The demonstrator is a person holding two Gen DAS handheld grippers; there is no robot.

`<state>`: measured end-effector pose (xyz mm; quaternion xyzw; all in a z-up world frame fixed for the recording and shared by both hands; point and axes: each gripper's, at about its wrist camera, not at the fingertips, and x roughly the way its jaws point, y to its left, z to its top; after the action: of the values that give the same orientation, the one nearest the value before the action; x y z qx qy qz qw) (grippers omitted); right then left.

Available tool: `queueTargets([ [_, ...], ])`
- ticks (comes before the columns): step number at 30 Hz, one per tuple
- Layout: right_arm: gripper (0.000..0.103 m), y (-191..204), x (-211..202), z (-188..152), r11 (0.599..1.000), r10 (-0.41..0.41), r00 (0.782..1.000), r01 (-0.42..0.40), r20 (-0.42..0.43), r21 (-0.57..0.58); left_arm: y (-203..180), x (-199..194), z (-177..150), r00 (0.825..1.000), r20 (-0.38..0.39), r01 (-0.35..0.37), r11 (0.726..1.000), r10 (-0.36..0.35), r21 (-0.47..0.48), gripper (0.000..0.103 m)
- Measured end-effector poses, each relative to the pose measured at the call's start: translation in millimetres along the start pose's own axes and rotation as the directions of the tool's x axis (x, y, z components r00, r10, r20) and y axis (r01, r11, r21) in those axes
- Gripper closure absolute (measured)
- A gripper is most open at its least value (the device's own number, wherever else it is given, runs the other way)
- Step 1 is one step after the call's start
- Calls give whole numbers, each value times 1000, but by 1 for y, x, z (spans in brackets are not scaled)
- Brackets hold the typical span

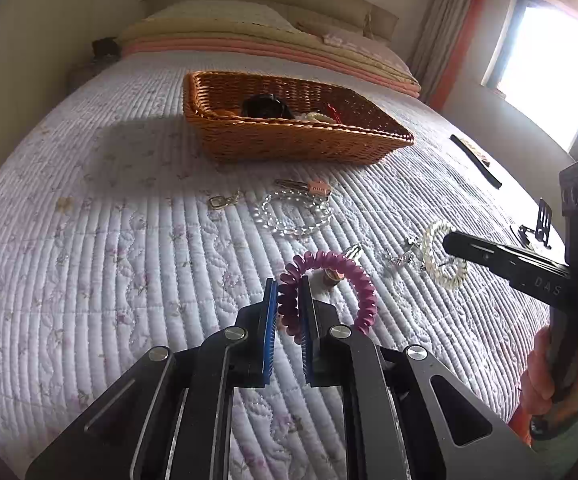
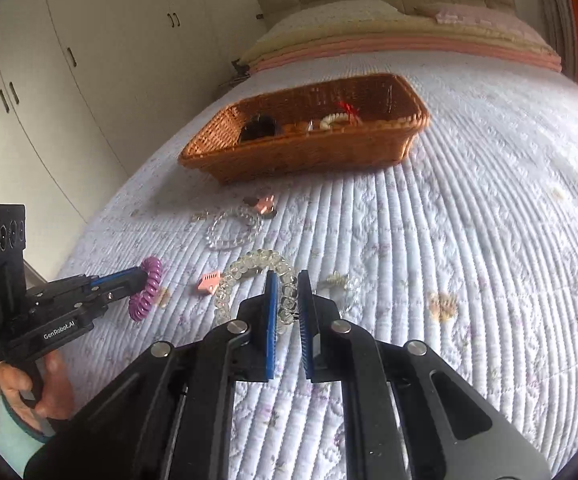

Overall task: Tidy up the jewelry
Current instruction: 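Lift and carry the hair tie and bead bracelet with both tools into the basket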

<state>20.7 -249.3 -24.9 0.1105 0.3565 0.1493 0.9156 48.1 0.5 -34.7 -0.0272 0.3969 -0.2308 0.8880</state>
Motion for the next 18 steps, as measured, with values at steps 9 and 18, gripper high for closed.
queueTargets([
  [9, 94, 15, 6, -29, 991, 50, 994, -61, -92, -116, 9, 18, -12, 999, -38, 20, 999, -21, -39, 94],
  [18, 72, 30, 3, -49, 975, 47, 986, -79, -158, -206, 10, 19, -15, 999, -34, 35, 999, -36, -38, 94],
])
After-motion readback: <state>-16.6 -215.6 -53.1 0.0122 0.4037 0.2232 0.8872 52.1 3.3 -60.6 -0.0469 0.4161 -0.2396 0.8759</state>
